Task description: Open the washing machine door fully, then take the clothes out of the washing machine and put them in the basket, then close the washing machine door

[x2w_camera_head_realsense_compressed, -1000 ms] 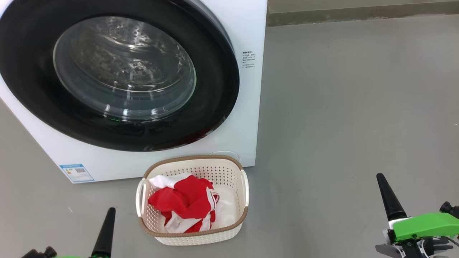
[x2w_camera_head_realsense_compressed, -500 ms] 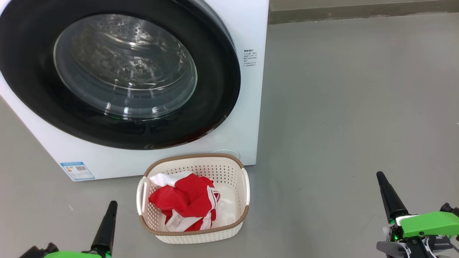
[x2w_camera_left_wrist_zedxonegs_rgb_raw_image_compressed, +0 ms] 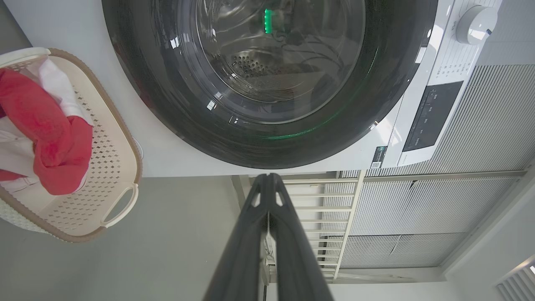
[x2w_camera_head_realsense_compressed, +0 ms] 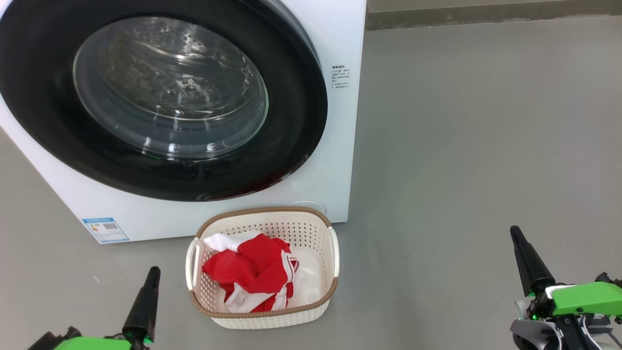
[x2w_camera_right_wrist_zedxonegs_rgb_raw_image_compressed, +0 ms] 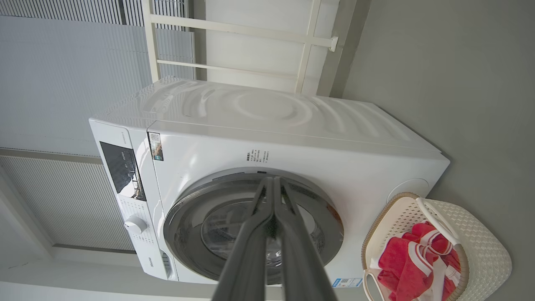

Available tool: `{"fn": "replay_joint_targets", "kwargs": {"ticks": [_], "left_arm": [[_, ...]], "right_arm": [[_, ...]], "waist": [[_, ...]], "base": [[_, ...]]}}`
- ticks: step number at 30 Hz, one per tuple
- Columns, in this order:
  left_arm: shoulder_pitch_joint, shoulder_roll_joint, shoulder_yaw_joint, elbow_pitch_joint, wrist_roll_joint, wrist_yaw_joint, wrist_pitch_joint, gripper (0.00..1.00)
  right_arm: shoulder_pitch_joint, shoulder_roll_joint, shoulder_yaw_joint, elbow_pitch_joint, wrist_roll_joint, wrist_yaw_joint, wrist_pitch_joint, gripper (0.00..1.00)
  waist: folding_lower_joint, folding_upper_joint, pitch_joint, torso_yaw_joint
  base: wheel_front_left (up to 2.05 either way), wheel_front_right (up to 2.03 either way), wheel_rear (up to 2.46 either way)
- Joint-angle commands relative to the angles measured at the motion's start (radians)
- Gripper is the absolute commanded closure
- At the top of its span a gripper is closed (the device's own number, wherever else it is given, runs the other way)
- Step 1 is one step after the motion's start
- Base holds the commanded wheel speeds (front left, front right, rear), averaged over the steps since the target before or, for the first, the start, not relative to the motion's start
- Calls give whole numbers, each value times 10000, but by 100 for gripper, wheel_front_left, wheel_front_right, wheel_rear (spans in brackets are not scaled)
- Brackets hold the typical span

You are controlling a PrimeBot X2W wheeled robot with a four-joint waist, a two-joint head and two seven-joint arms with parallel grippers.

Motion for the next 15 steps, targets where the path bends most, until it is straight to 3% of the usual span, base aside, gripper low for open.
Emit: {"fn": "replay_joint_targets", "kwargs": {"ticks": [1, 15], "left_arm": [[-395, 122, 333, -192, -81, -71, 77, 100], [-394, 122, 332, -193, -82, -71, 77, 100]], "right_arm": [[-429, -148, 167, -242, 39, -7, 60, 100], [-429, -148, 167, -242, 40, -7, 59, 100]], "waist": [[0, 0, 0, 0], [0, 0, 0, 0]], "base": [[0, 0, 0], [0, 0, 0]]}}
